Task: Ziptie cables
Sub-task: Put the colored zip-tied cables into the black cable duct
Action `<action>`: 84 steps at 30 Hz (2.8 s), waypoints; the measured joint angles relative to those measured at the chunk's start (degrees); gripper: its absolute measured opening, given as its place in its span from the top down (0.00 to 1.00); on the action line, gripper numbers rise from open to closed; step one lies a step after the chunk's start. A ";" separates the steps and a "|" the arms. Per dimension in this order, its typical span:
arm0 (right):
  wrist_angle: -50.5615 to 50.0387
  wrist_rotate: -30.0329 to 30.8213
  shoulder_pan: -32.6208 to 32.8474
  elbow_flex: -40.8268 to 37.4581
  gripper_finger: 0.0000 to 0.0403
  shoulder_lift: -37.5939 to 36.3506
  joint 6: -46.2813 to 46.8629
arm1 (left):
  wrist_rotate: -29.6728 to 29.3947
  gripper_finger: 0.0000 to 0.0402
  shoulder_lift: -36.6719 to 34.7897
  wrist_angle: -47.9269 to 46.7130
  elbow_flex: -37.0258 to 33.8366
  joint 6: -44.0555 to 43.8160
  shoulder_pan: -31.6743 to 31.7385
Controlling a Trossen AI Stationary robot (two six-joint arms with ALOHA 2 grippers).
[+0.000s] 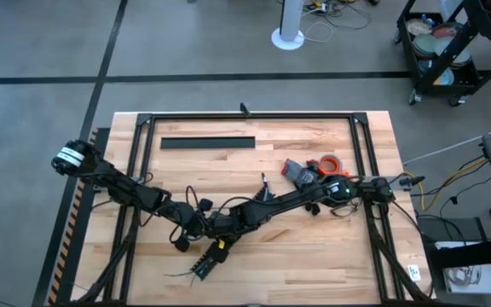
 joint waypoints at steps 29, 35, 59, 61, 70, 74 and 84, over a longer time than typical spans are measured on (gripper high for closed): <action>-0.11 -1.29 0.36 0.02 1.00 0.61 -2.67 | 1.20 1.00 -0.24 -4.23 2.23 0.02 -0.96; -0.26 -1.31 0.36 0.02 1.00 0.61 -2.88 | -0.38 1.00 -0.20 -4.49 2.64 0.04 -0.90; -4.58 -1.40 1.05 0.35 1.00 0.61 -2.98 | 0.50 1.00 4.78 -3.60 4.90 1.13 -0.90; -4.48 -1.38 1.06 0.35 1.00 0.64 -3.02 | 0.77 1.00 5.07 -3.74 5.03 1.12 -0.92; -4.77 -2.41 1.28 1.53 1.00 0.64 -4.01 | 2.26 1.00 3.48 -5.11 5.40 1.14 -1.21; -4.54 -2.54 1.39 1.53 1.00 0.70 -4.07 | 2.92 1.00 3.37 -5.15 5.44 0.99 -1.55; -3.69 -2.82 1.34 0.79 1.00 0.70 -3.94 | 2.96 1.00 3.42 -5.98 5.44 0.18 -1.40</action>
